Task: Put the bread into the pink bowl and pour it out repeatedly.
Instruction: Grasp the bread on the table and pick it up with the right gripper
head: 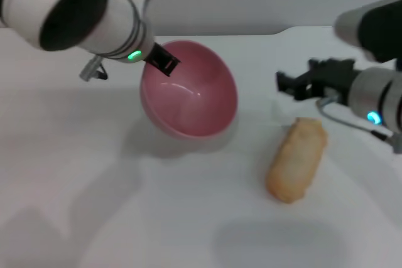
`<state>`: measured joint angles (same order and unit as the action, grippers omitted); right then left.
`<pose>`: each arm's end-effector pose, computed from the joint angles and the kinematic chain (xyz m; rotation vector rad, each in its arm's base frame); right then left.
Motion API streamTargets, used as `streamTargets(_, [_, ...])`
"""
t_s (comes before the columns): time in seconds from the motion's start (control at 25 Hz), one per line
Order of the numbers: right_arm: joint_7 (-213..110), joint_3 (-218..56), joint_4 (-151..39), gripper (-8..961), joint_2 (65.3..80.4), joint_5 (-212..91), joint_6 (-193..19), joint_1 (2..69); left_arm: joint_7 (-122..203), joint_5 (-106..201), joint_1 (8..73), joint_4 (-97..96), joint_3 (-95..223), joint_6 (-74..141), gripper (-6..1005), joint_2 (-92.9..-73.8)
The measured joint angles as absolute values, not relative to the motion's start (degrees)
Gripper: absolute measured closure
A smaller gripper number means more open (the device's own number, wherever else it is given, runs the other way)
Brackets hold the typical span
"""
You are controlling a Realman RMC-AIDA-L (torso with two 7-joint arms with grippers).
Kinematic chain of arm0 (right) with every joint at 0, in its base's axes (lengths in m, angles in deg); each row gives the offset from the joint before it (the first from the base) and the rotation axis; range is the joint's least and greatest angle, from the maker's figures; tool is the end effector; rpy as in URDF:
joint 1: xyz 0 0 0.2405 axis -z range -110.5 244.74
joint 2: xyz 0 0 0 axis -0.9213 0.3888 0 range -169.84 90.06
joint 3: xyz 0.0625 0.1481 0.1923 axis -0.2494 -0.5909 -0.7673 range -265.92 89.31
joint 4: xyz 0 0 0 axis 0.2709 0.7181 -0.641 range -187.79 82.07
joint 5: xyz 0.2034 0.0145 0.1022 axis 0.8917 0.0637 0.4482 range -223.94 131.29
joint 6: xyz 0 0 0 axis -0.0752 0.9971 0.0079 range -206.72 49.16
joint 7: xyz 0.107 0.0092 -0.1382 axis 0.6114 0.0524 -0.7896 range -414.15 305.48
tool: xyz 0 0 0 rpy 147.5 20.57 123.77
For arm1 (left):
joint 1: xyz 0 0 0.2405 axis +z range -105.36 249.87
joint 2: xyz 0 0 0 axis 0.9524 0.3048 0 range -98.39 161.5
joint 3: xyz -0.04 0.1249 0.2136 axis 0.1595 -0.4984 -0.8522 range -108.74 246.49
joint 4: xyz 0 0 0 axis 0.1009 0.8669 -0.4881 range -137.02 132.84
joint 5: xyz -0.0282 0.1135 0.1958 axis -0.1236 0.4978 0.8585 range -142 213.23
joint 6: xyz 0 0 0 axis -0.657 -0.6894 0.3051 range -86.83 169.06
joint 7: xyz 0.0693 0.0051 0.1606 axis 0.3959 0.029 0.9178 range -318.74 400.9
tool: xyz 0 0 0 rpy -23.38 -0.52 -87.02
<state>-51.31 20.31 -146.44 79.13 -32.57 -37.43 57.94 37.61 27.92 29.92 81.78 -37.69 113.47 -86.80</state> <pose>0.1714 0.3700 -0.0495 -2.0879 0.8819 0.1324 -0.0911 0.4138 -0.0554 -2.1851 -0.6068 0.3887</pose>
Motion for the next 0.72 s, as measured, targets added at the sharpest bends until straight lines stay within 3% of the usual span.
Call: streamTargets(0.72, [-39.59, 24.14, -142.95, 313, 79.06, -33.99, -28.65, 55.79, 41.09, 27.13, 31.19, 76.59, -30.4, 109.43, 950, -86.59])
